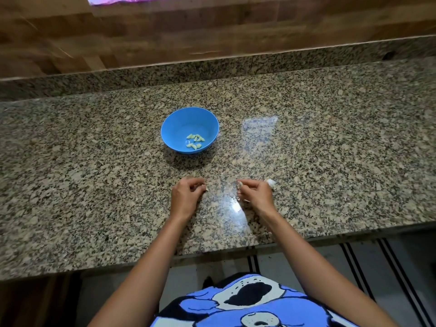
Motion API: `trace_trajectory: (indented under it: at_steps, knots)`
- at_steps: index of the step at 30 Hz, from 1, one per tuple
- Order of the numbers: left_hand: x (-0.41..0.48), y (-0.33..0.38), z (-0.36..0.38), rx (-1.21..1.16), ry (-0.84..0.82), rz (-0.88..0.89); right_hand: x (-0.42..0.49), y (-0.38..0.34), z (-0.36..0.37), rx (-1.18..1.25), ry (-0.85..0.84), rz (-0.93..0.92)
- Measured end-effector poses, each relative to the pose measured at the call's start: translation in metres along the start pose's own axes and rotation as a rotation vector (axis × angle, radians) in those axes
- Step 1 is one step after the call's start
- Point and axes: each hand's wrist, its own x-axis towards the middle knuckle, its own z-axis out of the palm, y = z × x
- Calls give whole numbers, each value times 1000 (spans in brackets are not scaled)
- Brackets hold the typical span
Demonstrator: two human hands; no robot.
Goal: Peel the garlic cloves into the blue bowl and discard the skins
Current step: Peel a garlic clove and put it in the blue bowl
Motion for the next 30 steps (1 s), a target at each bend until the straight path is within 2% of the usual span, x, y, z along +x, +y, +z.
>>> trace_trajectory:
  at_steps: [2,4,7,12,15,20,22,27,30]
  knots:
    - [-9,11,7,62,36,149,-2,1,-8,88,13,49]
    - [-14,24,24,53,-58,276,-5,4,-19,161,59,79]
    - [-15,33,54,118,-307,267,-11,9,-37,271,186,108]
    - [15,53,73,162,-364,293,-23,13,-54,397,282,158]
    - [21,65,73,235,-460,376,-29,13,-56,412,270,206]
    - [-21,22,63,446,-411,602,-35,7,-50,398,190,260]
    - [-39,9,55,432,-408,597,-37,6,-44,407,180,283]
    - [-57,-19,29,533,-288,943,-38,10,-25,381,76,367]
    - [-61,-30,20,587,-242,958,-37,12,-11,352,9,371]
